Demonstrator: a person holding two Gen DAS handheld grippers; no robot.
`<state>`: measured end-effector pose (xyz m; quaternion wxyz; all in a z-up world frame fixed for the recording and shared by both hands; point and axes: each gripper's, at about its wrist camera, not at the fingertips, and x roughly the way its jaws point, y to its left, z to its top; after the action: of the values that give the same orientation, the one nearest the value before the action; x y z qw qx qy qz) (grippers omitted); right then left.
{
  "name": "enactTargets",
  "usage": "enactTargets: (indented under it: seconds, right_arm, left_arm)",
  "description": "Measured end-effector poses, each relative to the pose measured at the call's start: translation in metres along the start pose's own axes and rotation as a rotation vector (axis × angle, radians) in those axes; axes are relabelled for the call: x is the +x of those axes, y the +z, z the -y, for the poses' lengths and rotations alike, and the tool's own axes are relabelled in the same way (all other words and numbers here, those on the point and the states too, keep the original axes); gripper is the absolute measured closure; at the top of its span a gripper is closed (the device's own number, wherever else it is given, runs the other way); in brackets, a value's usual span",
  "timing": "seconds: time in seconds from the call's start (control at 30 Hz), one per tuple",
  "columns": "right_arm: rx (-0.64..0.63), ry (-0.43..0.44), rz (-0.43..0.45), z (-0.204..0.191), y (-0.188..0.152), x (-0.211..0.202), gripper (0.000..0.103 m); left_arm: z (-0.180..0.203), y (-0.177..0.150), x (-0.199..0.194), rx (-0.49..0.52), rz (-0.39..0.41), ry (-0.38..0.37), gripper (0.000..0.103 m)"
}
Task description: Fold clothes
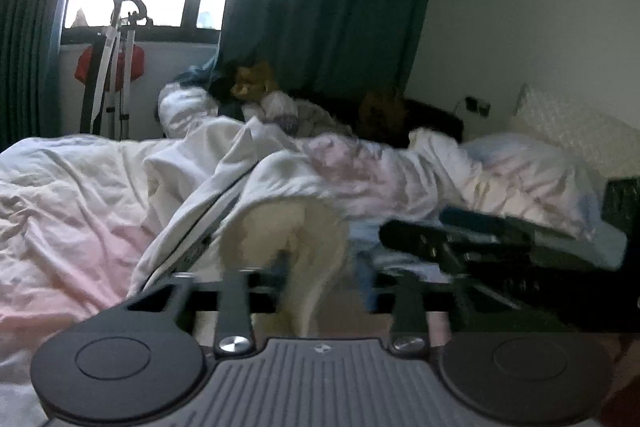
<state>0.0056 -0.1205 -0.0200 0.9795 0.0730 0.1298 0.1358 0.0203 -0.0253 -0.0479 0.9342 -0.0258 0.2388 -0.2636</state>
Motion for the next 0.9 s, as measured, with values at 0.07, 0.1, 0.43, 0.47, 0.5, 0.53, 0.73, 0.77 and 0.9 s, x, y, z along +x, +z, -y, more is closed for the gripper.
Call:
enactTargets:
  seconds: [0.07,0.1,0.43,0.47,0.5,0.53,0.73,0.77,0.9]
  right_arm:
    - [0.004,0.015,-0.004,-0.003,0.002,-0.003,0.0]
    - [0.0,0.008,-0.003,-0.005,0.003,-0.003,0.0]
    - [-0.285,-0.124,-0.125,-0.033,-0.002,0.012,0.024]
    - [-0.32,-0.144,-0.153,-0.034,-0.006,0.016,0.032]
    - [-0.349,-0.162,-0.18,-0.035,-0.009,0.02,0.032]
    - [-0.35,-0.165,-0.2,-0.032,-0.011,0.022,0.032]
    - [-0.438,-0.217,-0.342,-0.023,-0.026,0.039,0.035]
    - [-0.427,-0.226,-0.357,-0.02,-0.029,0.041,0.038]
    - [-0.324,-0.215,-0.382,-0.005,-0.029,0.043,0.064]
  left_arm:
    - [-0.001,-0.004,-0.01,0.007,-0.012,0.002,0.057]
    - [-0.003,-0.007,-0.015,0.012,-0.017,0.022,0.057]
    - [-0.076,-0.011,-0.025,-0.413,-0.052,0.131,0.046]
    - [-0.087,-0.012,-0.02,-0.486,-0.065,0.12,0.046]
    - [-0.099,-0.015,-0.016,-0.558,-0.08,0.103,0.046]
    - [-0.109,-0.018,-0.011,-0.618,-0.092,0.089,0.046]
    - [-0.146,-0.039,0.007,-0.868,-0.103,0.017,0.045]
    - [-0.148,-0.042,0.01,-0.894,-0.101,-0.001,0.045]
    - [-0.153,-0.05,0.023,-0.943,-0.098,-0.056,0.045]
